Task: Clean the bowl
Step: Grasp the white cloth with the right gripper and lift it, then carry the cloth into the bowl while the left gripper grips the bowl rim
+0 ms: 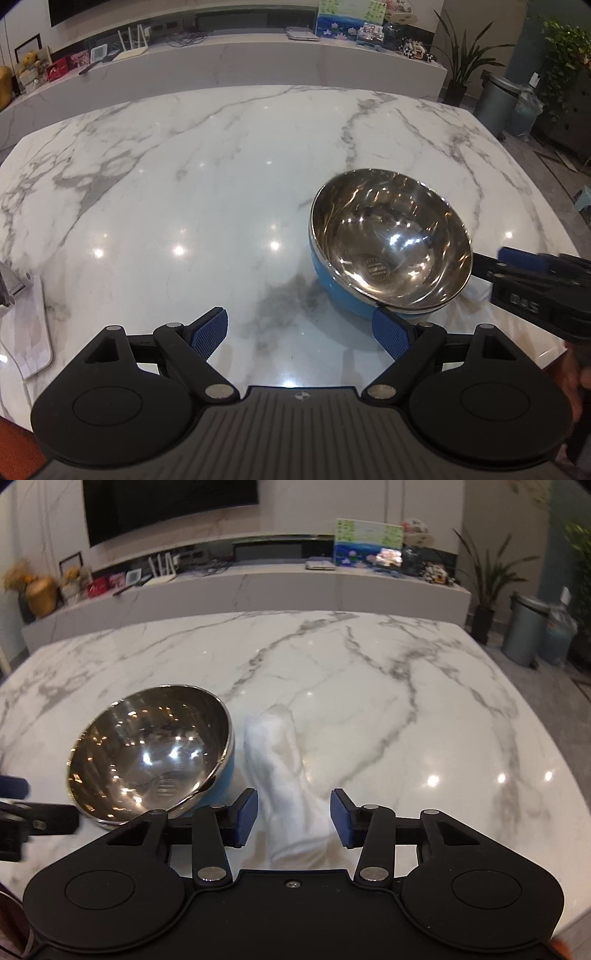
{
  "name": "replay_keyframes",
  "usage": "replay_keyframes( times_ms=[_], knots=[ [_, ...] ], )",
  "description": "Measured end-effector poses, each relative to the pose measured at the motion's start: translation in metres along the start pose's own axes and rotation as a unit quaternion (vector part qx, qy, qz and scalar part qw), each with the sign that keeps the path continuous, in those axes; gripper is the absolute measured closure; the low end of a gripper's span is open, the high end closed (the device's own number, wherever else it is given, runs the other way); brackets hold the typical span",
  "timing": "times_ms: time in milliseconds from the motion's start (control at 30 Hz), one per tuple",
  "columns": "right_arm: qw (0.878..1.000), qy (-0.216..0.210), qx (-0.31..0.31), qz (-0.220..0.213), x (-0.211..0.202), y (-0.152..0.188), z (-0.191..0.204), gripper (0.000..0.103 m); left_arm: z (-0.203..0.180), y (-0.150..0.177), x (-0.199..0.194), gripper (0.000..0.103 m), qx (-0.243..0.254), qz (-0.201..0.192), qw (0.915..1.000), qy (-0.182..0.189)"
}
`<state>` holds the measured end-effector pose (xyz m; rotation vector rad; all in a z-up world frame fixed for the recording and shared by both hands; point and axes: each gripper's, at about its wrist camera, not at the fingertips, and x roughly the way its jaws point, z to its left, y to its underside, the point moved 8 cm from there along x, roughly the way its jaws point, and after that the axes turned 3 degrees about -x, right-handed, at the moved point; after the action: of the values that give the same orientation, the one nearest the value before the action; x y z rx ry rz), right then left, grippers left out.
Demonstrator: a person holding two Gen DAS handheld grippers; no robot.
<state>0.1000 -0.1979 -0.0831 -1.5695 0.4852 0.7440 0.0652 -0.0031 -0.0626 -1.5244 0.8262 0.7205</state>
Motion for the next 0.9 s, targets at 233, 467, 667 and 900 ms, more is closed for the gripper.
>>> replay_keyframes(
  times_ms=[233, 467, 667, 900],
  knots=[
    [0.999, -0.023, -0.004, 0.029, 0.032, -0.001, -0.007, 0.063, 0.001, -0.001, 0.002, 0.018, 0.0, 0.011, 0.9999, 0.011],
    [0.998, -0.047, -0.024, 0.038, 0.038, -0.001, 0.001, 0.088, 0.002, -0.005, 0.002, 0.018, -0.007, 0.015, 0.9997, 0.019],
    [0.998, -0.046, -0.007, 0.034, 0.027, -0.008, -0.004, 0.092, 0.007, -0.011, 0.0, 0.018, -0.011, 0.012, 0.9996, 0.024],
    [0.998, -0.062, 0.006, -0.026, -0.014, -0.047, -0.004, 0.092, 0.021, -0.021, -0.001, 0.018, -0.042, 0.013, 0.9985, 0.032]
  ],
)
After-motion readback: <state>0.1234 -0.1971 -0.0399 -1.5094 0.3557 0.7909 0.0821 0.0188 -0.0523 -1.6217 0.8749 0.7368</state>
